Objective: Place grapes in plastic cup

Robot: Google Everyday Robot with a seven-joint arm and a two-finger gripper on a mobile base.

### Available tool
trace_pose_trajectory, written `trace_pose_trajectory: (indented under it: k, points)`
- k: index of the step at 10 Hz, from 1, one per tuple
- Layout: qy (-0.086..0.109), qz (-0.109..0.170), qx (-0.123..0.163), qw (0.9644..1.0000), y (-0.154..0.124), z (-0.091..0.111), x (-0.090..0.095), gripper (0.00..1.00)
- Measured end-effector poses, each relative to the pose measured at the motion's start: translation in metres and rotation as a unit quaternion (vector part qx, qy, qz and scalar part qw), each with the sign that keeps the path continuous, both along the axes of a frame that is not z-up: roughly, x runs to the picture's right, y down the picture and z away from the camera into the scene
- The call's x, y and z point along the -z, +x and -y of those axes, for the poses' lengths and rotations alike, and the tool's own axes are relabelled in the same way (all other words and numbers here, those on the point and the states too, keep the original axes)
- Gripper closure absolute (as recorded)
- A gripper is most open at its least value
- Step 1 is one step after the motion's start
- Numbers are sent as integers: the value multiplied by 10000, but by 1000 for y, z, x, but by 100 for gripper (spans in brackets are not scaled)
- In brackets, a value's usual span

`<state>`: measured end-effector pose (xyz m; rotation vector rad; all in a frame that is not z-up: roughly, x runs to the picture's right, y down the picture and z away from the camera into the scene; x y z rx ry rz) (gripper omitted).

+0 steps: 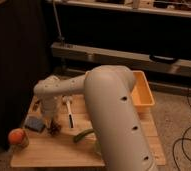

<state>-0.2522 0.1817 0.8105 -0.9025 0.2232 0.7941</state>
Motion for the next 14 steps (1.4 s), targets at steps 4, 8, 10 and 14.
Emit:
trace_pose_trajectory:
  k: [4,8,10,14]
  points:
    - [171,-91,-581,9981,19,26,22,99]
    - [624,-27,-903,9940,32,84,87,99]
    - [873,-33,-987,9913,36,111,125,99]
    - [1147,-121,-1302,9848,79,119,187,99]
